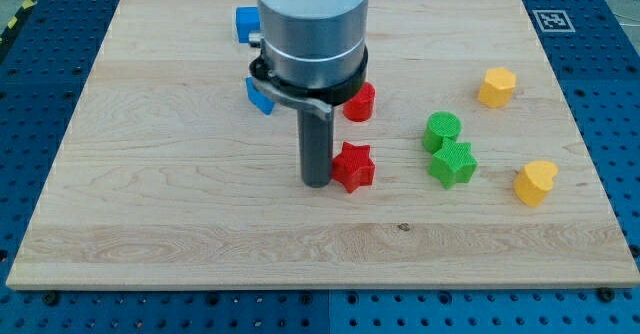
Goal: Move the arm to the top of the red circle
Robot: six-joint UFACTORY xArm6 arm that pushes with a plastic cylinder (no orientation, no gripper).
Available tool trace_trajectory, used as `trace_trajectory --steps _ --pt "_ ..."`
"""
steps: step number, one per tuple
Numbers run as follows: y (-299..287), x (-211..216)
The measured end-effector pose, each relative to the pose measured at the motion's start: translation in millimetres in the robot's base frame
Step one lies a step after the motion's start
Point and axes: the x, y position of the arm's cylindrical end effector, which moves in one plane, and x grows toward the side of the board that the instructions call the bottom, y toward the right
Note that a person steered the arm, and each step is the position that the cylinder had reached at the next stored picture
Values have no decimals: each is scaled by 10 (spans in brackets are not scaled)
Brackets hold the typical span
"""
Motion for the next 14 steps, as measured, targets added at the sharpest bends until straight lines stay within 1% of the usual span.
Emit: trace_trajectory --steps 1,2,5,6,8,9,10,11,12,13,14 --pt "101 -31" --pt "338 -31" --pt "652 -31" --pt "648 -75" --pt "516 -386" --pt "394 -404" --pt "15 -460" --pt "-165 -998" --pt "-427 -1302" --pt "-402 -1650" --pt "-121 -1741"
